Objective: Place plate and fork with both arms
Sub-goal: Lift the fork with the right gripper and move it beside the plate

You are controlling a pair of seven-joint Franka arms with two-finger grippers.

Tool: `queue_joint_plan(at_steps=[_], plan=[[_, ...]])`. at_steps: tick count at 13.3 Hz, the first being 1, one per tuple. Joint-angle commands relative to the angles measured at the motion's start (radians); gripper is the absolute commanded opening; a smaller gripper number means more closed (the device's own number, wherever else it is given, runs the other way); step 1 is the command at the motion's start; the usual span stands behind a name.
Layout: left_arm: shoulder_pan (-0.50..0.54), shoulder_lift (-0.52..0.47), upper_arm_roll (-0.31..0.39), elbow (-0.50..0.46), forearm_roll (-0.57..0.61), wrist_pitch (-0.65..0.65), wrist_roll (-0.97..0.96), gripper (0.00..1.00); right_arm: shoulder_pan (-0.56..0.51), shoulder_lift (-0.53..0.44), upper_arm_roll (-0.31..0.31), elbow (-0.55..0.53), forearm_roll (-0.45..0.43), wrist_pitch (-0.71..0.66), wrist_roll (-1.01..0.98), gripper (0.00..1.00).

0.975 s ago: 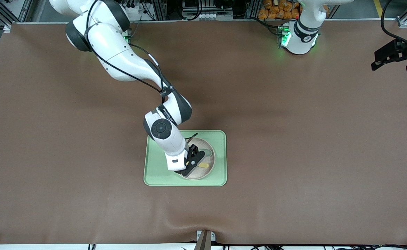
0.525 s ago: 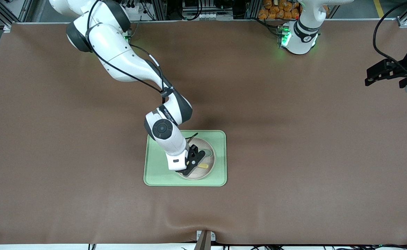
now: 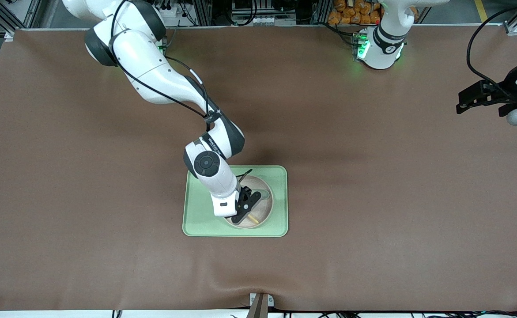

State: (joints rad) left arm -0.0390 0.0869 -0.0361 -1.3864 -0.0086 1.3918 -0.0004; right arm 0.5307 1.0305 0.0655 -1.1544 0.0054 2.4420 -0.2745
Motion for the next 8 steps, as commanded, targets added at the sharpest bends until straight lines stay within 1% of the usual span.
queue_joint_plan(at_steps=[1,4,6,8], plan=[[0.005,-0.016,-0.002,-0.028,-0.013,0.018,-0.055,1.00,0.011,-0.004,-0.012,0.025,-0.010,-0.004,0.063,0.00],[0.007,-0.027,-0.005,-0.040,-0.021,0.016,-0.087,1.00,0.009,-0.027,-0.006,0.028,-0.002,-0.047,0.164,0.00],[0.002,-0.029,-0.010,-0.043,-0.021,0.010,-0.105,1.00,-0.014,-0.055,0.000,0.028,0.030,-0.075,0.254,0.00],[0.005,-0.030,-0.014,-0.045,-0.022,0.007,-0.105,1.00,-0.035,-0.073,-0.006,0.028,0.131,-0.124,0.285,0.00]])
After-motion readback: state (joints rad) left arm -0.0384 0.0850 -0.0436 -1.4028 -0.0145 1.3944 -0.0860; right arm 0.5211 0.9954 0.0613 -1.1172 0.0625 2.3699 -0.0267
